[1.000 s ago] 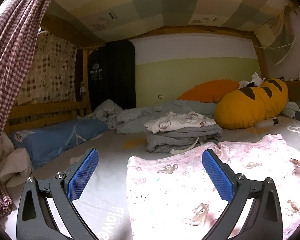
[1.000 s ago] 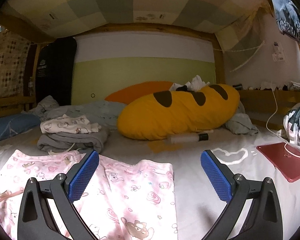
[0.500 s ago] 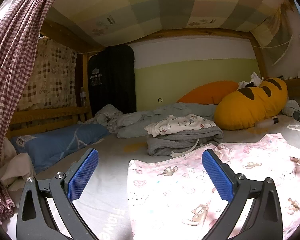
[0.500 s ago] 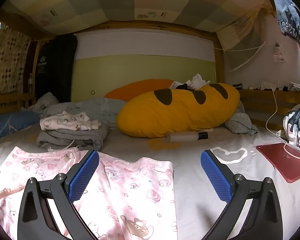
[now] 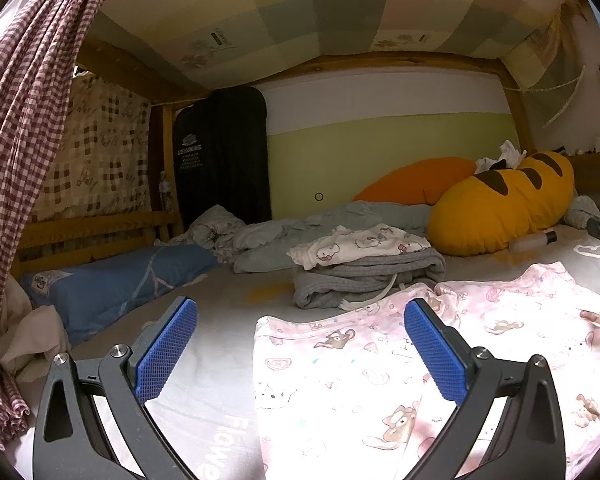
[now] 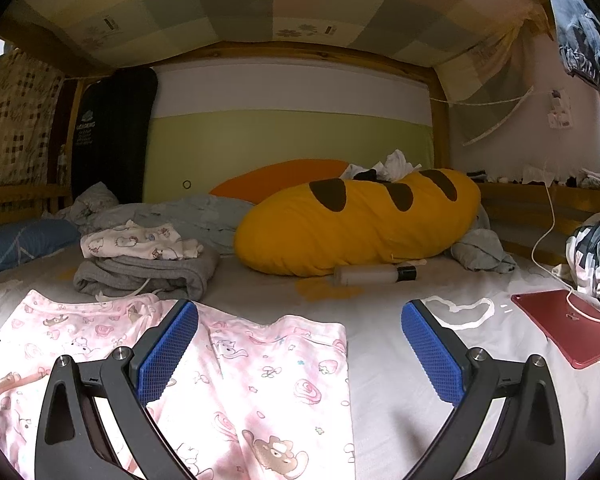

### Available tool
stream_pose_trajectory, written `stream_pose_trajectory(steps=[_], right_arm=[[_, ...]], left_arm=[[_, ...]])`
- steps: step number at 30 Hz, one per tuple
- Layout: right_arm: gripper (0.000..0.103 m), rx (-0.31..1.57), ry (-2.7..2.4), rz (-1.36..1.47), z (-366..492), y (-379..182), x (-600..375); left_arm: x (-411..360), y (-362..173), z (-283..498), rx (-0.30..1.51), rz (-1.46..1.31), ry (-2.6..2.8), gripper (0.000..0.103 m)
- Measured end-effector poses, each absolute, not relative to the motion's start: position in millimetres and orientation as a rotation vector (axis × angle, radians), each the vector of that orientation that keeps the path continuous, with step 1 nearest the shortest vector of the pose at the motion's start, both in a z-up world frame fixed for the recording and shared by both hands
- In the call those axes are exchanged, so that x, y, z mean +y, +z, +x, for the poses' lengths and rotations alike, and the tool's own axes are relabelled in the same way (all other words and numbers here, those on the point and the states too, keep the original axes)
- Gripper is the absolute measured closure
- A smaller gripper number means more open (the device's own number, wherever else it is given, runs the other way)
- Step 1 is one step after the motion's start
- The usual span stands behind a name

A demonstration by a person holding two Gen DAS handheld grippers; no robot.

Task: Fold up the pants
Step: 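Move both tools over the pink pajama pants toward the waistband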

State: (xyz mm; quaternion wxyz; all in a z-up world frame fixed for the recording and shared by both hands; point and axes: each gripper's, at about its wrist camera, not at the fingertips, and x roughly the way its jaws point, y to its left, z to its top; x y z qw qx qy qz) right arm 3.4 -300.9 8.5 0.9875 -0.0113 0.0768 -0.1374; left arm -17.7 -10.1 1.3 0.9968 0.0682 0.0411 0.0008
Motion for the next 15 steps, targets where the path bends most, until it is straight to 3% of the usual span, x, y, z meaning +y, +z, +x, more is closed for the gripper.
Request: stream_pose_trajectory(steps=[15], right_arm=[[0.001, 0.151, -0.274, -0.026, 3.7, 11.1, -298.2]], left_arm=[[-17.2, -0.9, -21.7, 0.057, 0.154, -0.007, 0.0]])
